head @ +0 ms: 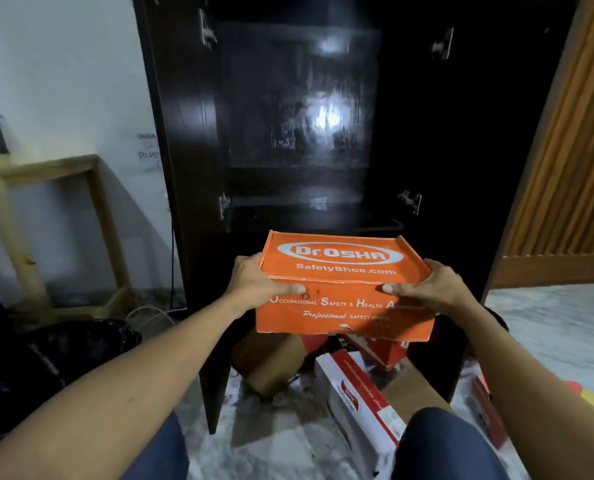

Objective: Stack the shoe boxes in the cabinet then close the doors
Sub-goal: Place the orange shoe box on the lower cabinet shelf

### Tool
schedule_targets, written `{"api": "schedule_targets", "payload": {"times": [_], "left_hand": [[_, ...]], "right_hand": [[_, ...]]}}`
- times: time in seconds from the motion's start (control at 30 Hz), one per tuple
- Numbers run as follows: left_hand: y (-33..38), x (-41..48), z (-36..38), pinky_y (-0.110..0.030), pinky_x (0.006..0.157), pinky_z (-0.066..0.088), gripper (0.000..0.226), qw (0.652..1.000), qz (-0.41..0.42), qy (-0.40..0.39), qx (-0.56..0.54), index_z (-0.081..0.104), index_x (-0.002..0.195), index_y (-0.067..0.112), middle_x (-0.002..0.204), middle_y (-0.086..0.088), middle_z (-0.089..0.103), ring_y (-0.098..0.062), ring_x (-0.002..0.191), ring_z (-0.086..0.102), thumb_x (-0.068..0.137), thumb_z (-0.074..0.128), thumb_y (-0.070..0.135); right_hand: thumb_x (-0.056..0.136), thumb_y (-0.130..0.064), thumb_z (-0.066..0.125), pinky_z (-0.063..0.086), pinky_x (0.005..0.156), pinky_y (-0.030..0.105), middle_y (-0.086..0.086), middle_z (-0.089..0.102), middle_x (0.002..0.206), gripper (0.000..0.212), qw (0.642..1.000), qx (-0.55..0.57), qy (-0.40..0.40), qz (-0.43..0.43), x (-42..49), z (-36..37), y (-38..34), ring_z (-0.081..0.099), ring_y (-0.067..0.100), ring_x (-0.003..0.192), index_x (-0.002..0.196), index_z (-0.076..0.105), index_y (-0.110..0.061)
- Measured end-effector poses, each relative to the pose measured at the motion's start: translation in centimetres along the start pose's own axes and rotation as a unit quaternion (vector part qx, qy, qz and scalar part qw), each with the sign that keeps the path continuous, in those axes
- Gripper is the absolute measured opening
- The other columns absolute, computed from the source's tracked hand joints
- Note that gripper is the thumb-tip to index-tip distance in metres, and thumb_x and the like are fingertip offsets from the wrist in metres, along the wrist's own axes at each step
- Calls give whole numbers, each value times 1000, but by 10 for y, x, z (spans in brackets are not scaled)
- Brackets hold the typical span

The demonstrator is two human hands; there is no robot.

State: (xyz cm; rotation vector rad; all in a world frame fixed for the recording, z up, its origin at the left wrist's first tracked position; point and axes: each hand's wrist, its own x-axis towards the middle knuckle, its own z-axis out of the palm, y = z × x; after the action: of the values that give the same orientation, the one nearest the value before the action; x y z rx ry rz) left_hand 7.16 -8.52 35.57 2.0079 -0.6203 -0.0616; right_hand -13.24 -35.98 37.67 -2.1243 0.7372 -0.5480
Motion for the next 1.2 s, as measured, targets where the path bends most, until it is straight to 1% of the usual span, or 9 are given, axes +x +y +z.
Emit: {"api": "schedule_targets", "payload": {"times": [0.1, 0.37, 0.57, 0.67, 0.73, 0.8, 0.93, 1.1, 1.2], "left_hand": [[2, 15, -16, -29, 80, 56, 82, 999, -14, -24, -34, 62, 113, 31, 103, 11, 71, -7, 93, 68, 41, 97, 50], [-66, 47, -17, -43, 96, 55, 91, 987, -32, -21, -157, 52, 126, 36, 113, 10, 69, -8, 104, 66, 48, 98, 38], [-98, 91, 4, -44, 98, 53, 104, 988, -33, -28, -147, 44, 136, 35, 118, 9, 65, -10, 109, 63, 48, 98, 37], [-110, 112, 19, -41, 96, 53, 102, 990, -44, -5, -132, 45, 134, 37, 117, 9, 65, -9, 107, 63, 48, 99, 33], [-118, 129, 27, -43, 96, 54, 97, 991, -59, 10, -122, 46, 129, 40, 117, 9, 66, -11, 108, 63, 48, 98, 35], [-127, 150, 36, -39, 93, 53, 95, 991, -71, 23, -112, 46, 131, 39, 117, 10, 65, -13, 111, 63, 50, 97, 36], [-145, 190, 48, -39, 94, 52, 107, 990, -79, 66, -95, 40, 144, 31, 122, 6, 64, -15, 113, 62, 53, 97, 33], [-174, 226, 60, -31, 92, 50, 99, 991, -49, 92, -80, 43, 140, 28, 116, 9, 66, -5, 101, 63, 57, 96, 24], [-189, 247, 65, -28, 91, 51, 97, 992, -34, 90, -86, 44, 140, 28, 113, 11, 67, 0, 99, 62, 58, 96, 19]], "right_hand": [[37, -62, 93, 55, 94, 41, 1, 63, 113, 114, 1000, -3, -4, -11, 22, 9, -21, 62, 22, 98, 132, 52, -13], [45, -52, 97, 50, 66, 20, -5, 62, 108, 108, 999, -34, -28, -24, 72, 71, -32, 60, 7, 82, 136, 51, -17], [47, -51, 97, 53, 82, 26, -19, 58, 101, 93, 999, -29, -33, -24, 111, 105, -5, 62, 10, 95, 123, 47, -31], [44, -52, 99, 53, 98, 33, -13, 62, 120, 110, 998, 3, -47, -34, 142, 121, 14, 63, 11, 108, 138, 48, -26], [46, -48, 99, 48, 104, 32, -9, 55, 129, 126, 997, 20, -66, -19, 165, 133, 17, 58, 13, 116, 151, 36, -17], [38, -54, 99, 51, 102, 35, -5, 58, 134, 136, 996, 43, -82, -6, 196, 147, 24, 62, 15, 116, 151, 35, -14], [56, -34, 97, 56, 87, 29, -11, 67, 109, 88, 992, 70, -103, -38, 256, 175, 33, 65, 1, 90, 127, 46, -30], [46, -55, 95, 54, 99, 40, -13, 57, 124, 135, 991, 68, -89, -79, 306, 210, 54, 61, 17, 114, 156, 24, -25], [52, -48, 94, 53, 92, 34, -27, 53, 108, 127, 988, 76, -85, -101, 327, 227, 64, 62, 11, 105, 156, 24, -28]]}}
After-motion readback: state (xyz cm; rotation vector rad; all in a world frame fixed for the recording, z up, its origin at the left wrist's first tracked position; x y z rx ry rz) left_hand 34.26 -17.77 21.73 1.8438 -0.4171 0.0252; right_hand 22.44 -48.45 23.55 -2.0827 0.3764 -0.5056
